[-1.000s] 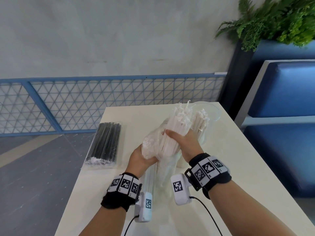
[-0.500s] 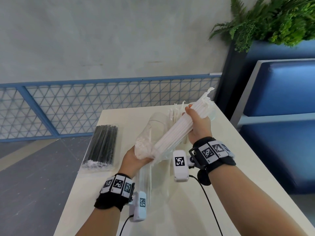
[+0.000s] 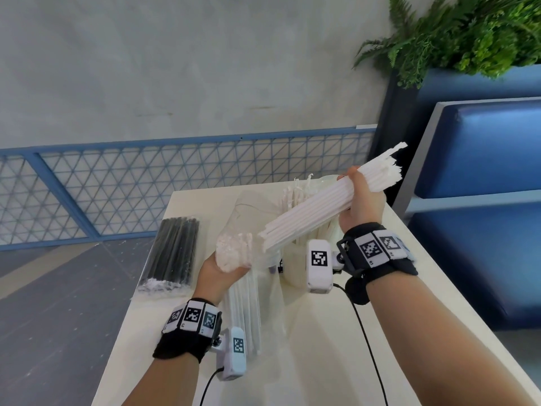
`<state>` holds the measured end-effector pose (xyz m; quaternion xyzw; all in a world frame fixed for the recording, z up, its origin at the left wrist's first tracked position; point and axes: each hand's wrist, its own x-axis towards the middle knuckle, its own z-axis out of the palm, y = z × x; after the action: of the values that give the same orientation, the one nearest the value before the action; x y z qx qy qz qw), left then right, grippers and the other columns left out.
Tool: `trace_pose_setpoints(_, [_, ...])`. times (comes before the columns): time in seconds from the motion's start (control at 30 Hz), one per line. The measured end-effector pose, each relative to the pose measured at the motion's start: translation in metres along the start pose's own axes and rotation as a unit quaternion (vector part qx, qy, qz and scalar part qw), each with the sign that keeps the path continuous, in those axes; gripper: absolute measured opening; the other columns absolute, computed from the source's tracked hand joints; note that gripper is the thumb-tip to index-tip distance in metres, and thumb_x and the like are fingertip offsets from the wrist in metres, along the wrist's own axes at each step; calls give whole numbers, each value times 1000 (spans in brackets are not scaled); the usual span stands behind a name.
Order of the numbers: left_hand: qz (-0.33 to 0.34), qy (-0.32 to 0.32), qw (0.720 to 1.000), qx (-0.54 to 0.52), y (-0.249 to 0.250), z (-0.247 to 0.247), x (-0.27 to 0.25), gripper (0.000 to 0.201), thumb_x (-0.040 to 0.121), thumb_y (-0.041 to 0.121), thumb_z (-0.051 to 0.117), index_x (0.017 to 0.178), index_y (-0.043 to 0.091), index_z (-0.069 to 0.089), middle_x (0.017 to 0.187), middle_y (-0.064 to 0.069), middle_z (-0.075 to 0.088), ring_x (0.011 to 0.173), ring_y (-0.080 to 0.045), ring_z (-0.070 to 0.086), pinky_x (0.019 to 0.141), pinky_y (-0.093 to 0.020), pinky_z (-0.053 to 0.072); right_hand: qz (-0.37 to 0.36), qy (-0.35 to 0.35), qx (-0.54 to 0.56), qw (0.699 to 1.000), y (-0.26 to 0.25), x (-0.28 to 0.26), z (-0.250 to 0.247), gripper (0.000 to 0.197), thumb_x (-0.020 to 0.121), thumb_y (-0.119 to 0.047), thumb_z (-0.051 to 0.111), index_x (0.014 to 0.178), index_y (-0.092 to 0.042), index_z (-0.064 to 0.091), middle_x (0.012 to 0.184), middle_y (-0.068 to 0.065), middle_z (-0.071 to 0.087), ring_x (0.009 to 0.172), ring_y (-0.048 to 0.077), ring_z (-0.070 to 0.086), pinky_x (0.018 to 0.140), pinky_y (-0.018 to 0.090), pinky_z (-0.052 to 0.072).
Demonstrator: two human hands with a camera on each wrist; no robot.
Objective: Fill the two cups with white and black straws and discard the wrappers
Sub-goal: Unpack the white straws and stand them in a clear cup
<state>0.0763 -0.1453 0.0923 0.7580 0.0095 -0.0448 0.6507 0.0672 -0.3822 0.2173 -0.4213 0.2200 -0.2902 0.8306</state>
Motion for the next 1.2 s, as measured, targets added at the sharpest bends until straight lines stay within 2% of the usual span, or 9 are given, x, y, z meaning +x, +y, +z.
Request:
trace_pose_setpoints(0.1, [0, 16, 1000, -6, 4, 2, -1, 39, 71, 4, 77, 100, 17, 55, 97, -4, 62, 98, -23, 57, 84, -28, 42, -80, 4, -8, 997, -22, 1, 1, 5, 81, -12, 64, 85, -11, 61, 74, 1, 62, 61, 8, 61, 58, 22, 52])
trace_pose_setpoints(0.23, [10, 23, 1000, -11, 6, 6, -1, 38, 72, 4, 75, 101, 19, 54, 96, -3, 61, 98, -22, 56, 85, -29, 41, -180, -4, -67, 981, -36, 7, 5, 31, 79, -15, 67, 106, -2, 60, 83, 1, 62, 74, 11, 62, 66, 23, 52])
trace_pose_setpoints(0.43, [10, 25, 999, -20, 4, 14, 0, 44, 70, 6, 78, 109, 12, 59, 105, -9, 66, 102, -25, 61, 87, -31, 46, -186, -46, -297, 935, -5, 6, 9, 41, 77, -23, 71, 112, -7, 55, 102, 1, 62, 96, 18, 60, 92, 41, 51])
trace_pose_setpoints(0.5, [8, 20, 999, -27, 5, 16, 0, 47, 70, 6, 78, 112, 10, 59, 105, -9, 67, 102, -25, 61, 87, -32, 46, -208, -66, -308, 926, 6, 6, 6, 43, 77, -14, 71, 115, -10, 50, 97, -7, 57, 87, 2, 57, 92, 29, 50])
trace_pose_setpoints(0.6, [13, 12, 999, -33, 8, 18, -3, 46, 70, 4, 77, 111, 12, 58, 98, -4, 66, 100, -23, 61, 84, -30, 46, -276, -113, -293, 908, 17, 5, 2, 50, 77, -3, 67, 118, -19, 44, 88, -8, 59, 77, -14, 56, 76, 0, 41])
trace_pose_setpoints(0.67, [14, 12, 999, -46, 8, 18, -3, 45, 70, 1, 76, 110, 12, 58, 97, -3, 65, 99, -23, 61, 83, -30, 46, -308, -142, -317, 885, 23, 8, 1, 43, 81, -3, 63, 114, -26, 49, 90, -3, 63, 78, -9, 56, 74, -2, 38])
trace_pose_setpoints(0.77, [11, 16, 998, -62, 7, 16, -3, 44, 71, -1, 75, 109, 14, 57, 97, -3, 65, 99, -23, 60, 85, -29, 45, -350, -193, -405, 822, 35, 14, -1, 22, 87, -2, 53, 99, -14, 67, 95, 6, 66, 84, 6, 56, 77, -2, 36])
trace_pose_setpoints(1.03, [15, 13, 997, -69, 4, 17, -3, 43, 71, -2, 75, 105, 16, 56, 94, 2, 64, 98, -23, 60, 86, -31, 45, -372, -215, -493, 757, 64, 19, -8, 31, 82, -7, 39, 93, -4, 68, 94, 11, 65, 87, 28, 62, 76, 33, 50])
trace_pose_setpoints(1.2, [17, 3, 997, -71, 1, 19, -4, 43, 70, -2, 75, 102, 20, 56, 95, 4, 64, 101, -25, 59, 91, -35, 46, -350, -235, -532, 734, 70, 17, -16, 32, 83, -4, 39, 99, -4, 66, 99, 12, 64, 90, 32, 60, 76, 36, 49])
